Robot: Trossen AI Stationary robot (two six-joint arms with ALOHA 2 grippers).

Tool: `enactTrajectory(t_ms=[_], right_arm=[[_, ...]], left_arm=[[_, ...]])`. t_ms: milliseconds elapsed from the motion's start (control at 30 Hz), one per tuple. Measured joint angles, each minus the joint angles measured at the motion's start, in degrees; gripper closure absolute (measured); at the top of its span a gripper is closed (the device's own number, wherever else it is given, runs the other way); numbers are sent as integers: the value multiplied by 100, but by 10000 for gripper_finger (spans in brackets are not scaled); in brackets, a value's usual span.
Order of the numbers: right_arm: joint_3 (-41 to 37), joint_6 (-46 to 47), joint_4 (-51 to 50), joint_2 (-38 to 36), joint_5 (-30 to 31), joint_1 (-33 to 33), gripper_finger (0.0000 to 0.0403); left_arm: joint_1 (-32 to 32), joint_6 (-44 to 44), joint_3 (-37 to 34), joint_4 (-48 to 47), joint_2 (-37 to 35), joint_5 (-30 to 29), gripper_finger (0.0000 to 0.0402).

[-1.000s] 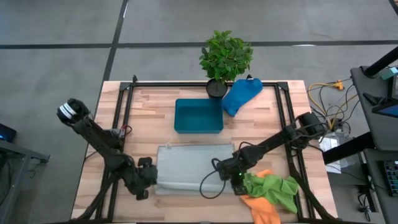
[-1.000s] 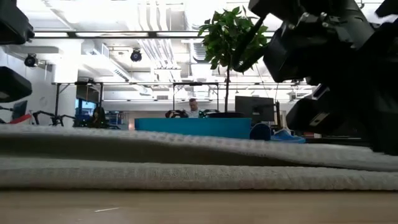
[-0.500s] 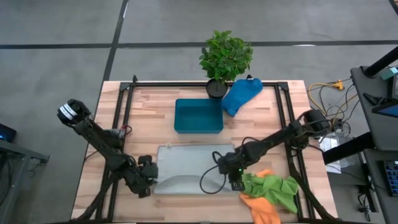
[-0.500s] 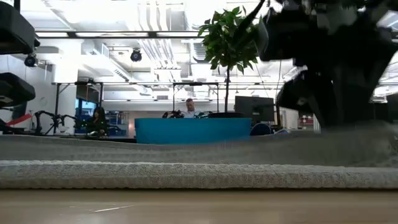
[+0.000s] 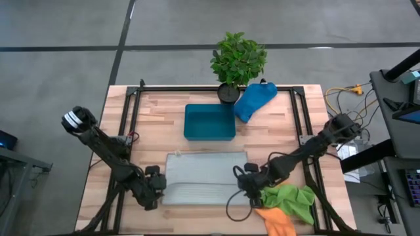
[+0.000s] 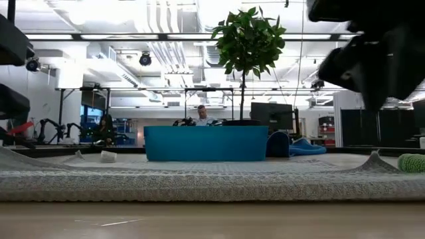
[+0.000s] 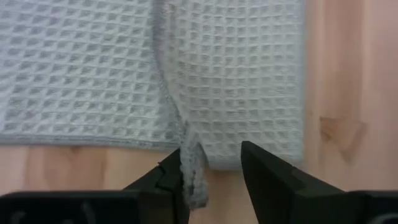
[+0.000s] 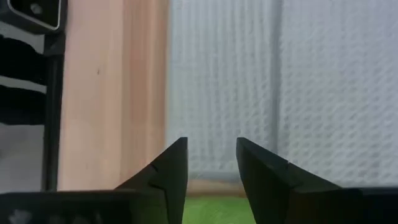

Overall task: Fold microfiber towels
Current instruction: Fold the gray microfiber towel

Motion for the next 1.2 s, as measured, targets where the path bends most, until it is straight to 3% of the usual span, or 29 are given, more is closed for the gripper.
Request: enactTrajectory(t_ms=[400, 700, 900, 1067, 1200], right_arm=[[-349, 578, 545, 4, 692, 255, 286], [-936, 1419, 865, 7, 697, -26, 270], [-1238, 1420, 1181, 7, 320, -62, 262], [-1257, 1400, 1194, 7, 394, -62, 277], [-1257, 1299, 1342, 7, 455, -64, 306]], left_arm=[[11, -90, -3, 54, 52, -402, 285], [13, -419, 23, 75, 52, -448, 285], [13, -427, 25, 72, 50, -517, 285], [13, -526, 25, 75, 48, -599, 291], [48, -523, 19, 162, 48, -601, 327]])
